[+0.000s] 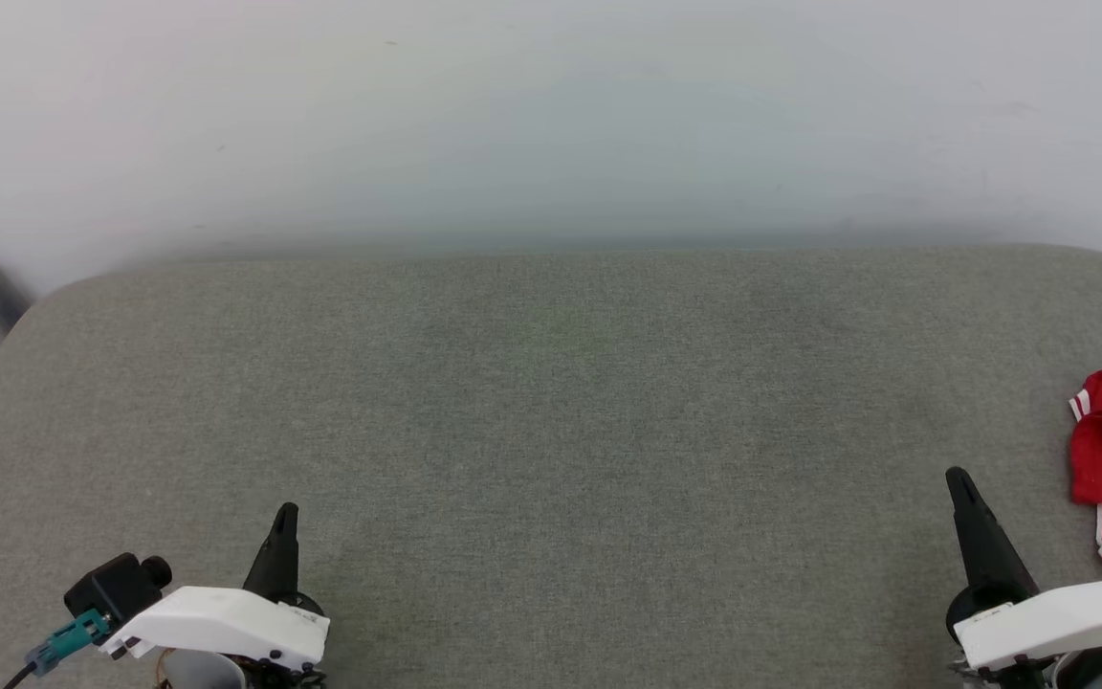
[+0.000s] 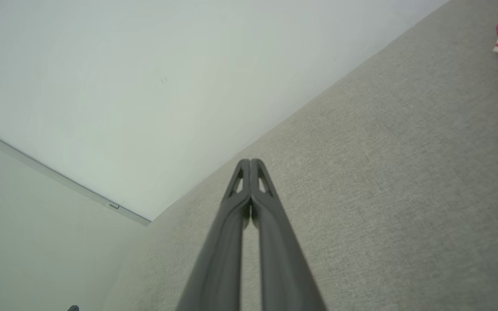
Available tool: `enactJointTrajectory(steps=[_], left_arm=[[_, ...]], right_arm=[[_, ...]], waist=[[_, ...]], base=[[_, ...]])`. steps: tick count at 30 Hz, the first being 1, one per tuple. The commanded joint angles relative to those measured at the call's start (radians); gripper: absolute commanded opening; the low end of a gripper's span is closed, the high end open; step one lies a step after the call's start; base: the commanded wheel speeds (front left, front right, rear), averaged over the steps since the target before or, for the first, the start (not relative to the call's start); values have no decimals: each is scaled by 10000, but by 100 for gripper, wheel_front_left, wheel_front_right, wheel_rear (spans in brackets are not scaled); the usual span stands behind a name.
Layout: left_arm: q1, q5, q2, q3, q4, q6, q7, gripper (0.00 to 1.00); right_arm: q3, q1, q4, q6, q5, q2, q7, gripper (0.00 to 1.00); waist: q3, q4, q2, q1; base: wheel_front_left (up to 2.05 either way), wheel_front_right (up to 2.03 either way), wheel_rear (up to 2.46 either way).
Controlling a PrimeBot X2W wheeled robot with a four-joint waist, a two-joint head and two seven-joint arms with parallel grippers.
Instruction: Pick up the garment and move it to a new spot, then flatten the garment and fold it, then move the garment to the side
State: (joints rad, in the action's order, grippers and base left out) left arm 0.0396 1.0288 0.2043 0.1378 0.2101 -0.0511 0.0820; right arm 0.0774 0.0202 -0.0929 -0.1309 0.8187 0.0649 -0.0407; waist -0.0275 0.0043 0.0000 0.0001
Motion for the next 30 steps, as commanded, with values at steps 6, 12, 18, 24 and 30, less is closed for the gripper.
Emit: enactJointTrajectory(steps=[6,12,18,24,30], left_arm=[[320,726,-140,-367,-50,270,-212,0],[364,1190,-263,-547,-20,406,-364,0],[417,1708,-400,-764,21,563,-535,0],[443,2200,-522,-968,59,718,-704,0],[485,2665,-653,-1152,94,869,-856,0]], right_arm=[[68,-381,-94,0,983,-19,-93,0],[97,-471,-221,0,1599,-31,-155,0],[127,-572,-363,0,2300,-45,-214,0],[162,-666,-502,1,2965,-59,-291,0],[188,-759,-625,1,3591,-71,-344,0]], waist=[[24,-3,0,0],[42,-6,0,0],[64,-9,0,0],[86,-12,0,-1],[109,-15,0,-1]], base=[[0,0,0],[0,0,0],[0,0,0],[0,0,0],[0,0,0]])
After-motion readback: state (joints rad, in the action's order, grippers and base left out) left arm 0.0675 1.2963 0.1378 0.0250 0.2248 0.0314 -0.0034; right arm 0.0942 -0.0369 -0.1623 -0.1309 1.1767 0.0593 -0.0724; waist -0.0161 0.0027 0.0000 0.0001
